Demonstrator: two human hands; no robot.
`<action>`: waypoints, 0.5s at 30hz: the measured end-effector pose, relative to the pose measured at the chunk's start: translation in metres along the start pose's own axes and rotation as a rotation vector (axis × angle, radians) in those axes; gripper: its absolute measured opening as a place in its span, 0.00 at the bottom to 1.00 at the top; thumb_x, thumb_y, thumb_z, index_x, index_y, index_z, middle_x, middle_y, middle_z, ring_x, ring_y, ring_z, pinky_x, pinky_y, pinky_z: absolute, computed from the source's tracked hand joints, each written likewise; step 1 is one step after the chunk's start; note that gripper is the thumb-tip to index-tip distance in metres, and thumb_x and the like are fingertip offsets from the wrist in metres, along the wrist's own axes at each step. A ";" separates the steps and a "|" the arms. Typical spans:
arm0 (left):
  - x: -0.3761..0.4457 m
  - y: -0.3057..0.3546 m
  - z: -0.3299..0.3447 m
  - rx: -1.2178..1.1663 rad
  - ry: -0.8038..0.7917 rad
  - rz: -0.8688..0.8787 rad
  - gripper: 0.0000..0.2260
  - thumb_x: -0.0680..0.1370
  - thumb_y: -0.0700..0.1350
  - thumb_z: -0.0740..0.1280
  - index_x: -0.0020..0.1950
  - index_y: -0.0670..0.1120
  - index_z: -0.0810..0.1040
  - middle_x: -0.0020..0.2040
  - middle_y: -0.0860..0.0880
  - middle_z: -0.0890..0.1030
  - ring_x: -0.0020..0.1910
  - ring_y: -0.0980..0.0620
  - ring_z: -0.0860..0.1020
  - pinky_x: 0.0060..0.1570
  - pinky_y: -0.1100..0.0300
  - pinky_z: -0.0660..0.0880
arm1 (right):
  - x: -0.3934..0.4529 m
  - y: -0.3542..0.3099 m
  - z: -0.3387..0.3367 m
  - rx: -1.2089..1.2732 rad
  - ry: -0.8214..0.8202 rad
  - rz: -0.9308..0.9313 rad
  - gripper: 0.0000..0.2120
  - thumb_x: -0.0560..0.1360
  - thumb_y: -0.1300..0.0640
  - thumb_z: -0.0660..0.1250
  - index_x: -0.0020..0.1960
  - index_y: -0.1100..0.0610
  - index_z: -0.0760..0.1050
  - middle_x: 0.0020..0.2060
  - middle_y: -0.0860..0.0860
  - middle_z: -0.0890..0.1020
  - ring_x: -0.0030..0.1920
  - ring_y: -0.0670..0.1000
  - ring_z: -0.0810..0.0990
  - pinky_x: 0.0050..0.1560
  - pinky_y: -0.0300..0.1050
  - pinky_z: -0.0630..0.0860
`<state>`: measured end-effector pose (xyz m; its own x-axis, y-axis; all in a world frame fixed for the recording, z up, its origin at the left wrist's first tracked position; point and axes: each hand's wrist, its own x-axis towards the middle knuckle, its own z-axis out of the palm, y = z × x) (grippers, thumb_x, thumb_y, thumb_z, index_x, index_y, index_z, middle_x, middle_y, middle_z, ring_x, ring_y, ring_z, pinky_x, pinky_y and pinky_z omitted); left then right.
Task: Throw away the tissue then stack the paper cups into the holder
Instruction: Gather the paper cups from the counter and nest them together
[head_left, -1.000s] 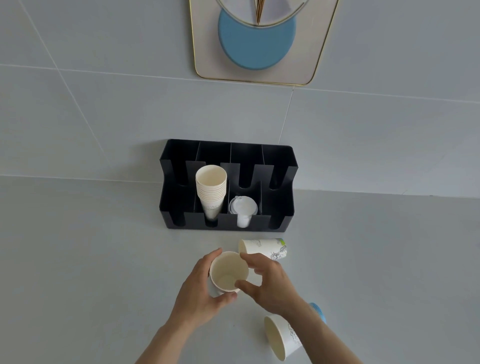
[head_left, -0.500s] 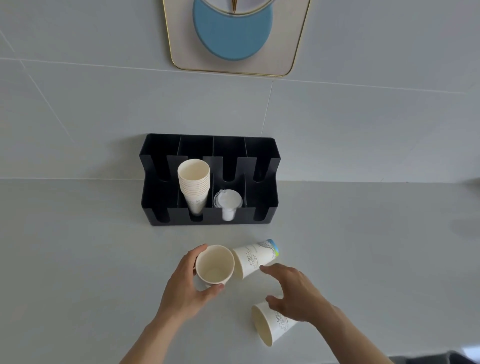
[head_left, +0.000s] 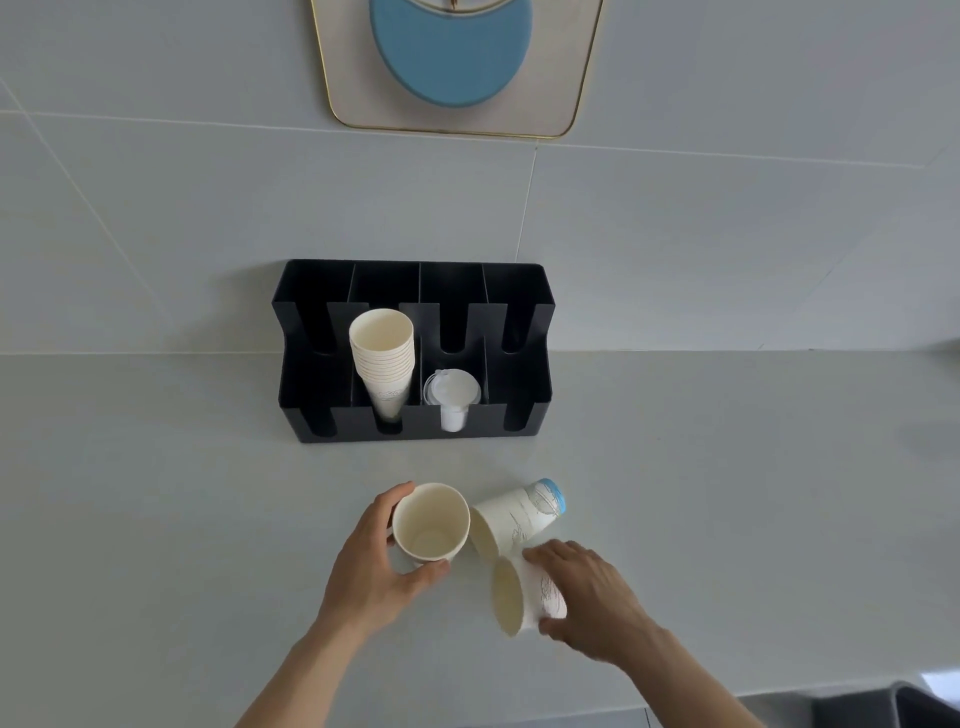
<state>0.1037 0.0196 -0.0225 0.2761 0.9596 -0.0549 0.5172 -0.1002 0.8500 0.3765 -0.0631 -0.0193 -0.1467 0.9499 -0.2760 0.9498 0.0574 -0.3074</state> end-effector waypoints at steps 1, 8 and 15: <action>-0.001 0.000 0.000 0.003 -0.001 -0.001 0.41 0.63 0.56 0.83 0.71 0.63 0.66 0.68 0.64 0.74 0.64 0.60 0.76 0.62 0.55 0.79 | 0.003 0.001 -0.006 0.043 0.050 0.019 0.38 0.68 0.48 0.77 0.75 0.50 0.68 0.65 0.45 0.77 0.62 0.52 0.75 0.59 0.45 0.72; -0.008 0.003 0.001 0.019 -0.007 0.005 0.41 0.62 0.56 0.82 0.70 0.66 0.66 0.66 0.66 0.74 0.62 0.60 0.77 0.60 0.58 0.79 | 0.022 -0.024 -0.061 0.603 0.393 0.098 0.34 0.63 0.47 0.83 0.66 0.47 0.75 0.57 0.40 0.82 0.55 0.43 0.81 0.55 0.41 0.78; -0.011 0.008 0.005 0.004 0.008 -0.004 0.39 0.62 0.56 0.82 0.67 0.68 0.66 0.64 0.65 0.76 0.60 0.61 0.78 0.58 0.59 0.79 | 0.037 -0.073 -0.096 0.867 0.446 -0.035 0.34 0.64 0.49 0.83 0.66 0.49 0.74 0.57 0.45 0.83 0.58 0.47 0.83 0.58 0.44 0.80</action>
<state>0.1087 0.0065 -0.0173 0.2673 0.9621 -0.0539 0.5215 -0.0974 0.8477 0.3277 -0.0026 0.0801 0.1161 0.9913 0.0613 0.3877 0.0116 -0.9217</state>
